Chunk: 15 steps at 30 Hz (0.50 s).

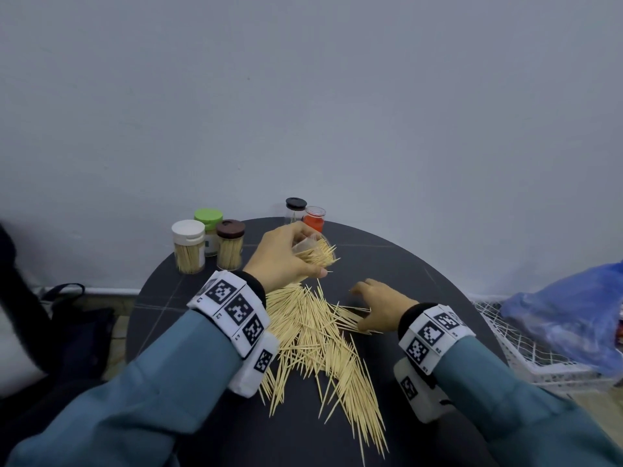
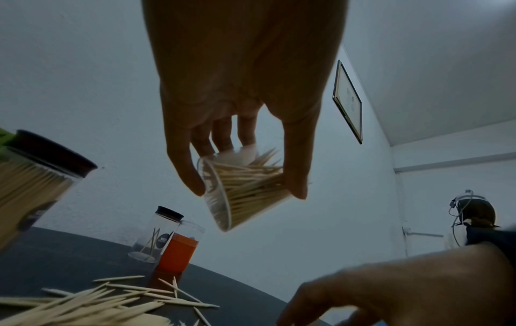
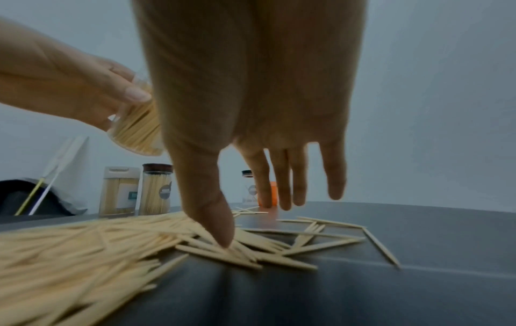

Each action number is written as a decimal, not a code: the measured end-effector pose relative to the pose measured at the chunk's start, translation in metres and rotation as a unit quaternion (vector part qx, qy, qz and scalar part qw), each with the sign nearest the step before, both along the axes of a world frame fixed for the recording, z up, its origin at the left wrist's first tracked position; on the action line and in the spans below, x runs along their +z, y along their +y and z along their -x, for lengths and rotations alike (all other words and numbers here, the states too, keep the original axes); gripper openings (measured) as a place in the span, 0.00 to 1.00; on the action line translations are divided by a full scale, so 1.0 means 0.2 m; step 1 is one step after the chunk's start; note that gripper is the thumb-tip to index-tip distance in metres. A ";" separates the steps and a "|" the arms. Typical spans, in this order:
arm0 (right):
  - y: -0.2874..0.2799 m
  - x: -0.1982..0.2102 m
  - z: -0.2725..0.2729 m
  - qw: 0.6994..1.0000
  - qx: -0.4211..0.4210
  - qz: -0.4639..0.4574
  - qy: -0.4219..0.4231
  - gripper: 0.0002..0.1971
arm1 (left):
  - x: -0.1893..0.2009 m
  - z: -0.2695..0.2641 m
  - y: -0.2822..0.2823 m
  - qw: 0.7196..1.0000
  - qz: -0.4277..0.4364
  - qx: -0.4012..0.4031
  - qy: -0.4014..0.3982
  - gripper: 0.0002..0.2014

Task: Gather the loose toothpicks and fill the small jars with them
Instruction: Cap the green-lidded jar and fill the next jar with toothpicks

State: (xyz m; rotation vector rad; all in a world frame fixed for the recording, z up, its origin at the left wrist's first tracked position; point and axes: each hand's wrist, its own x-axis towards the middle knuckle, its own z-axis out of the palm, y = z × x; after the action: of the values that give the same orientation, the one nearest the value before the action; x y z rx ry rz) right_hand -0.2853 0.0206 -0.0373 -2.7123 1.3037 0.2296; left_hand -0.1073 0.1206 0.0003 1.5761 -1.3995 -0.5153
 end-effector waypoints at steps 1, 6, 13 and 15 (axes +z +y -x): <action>-0.01 0.00 0.00 1.000 -0.012 -0.015 0.017 0.35 | 0.00 0.00 0.00 1.000 0.002 -0.001 0.002 0.27; -0.09 0.01 0.01 0.995 -0.085 -0.049 0.028 0.29 | 0.00 0.02 -0.02 1.000 0.003 -0.012 -0.001 0.28; -0.13 0.00 0.02 0.998 -0.043 -0.028 0.040 0.22 | 0.01 0.03 -0.06 1.000 0.000 -0.015 -0.006 0.28; -0.11 0.00 0.02 0.999 -0.018 -0.028 0.030 0.22 | 0.01 0.03 -0.07 1.000 -0.002 -0.016 -0.010 0.28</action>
State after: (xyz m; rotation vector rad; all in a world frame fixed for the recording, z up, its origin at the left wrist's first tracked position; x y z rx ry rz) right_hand -0.2900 -0.0006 -0.0375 -2.6526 1.3395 0.3405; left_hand -0.1135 0.1073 0.0023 1.5687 -1.4411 -0.5233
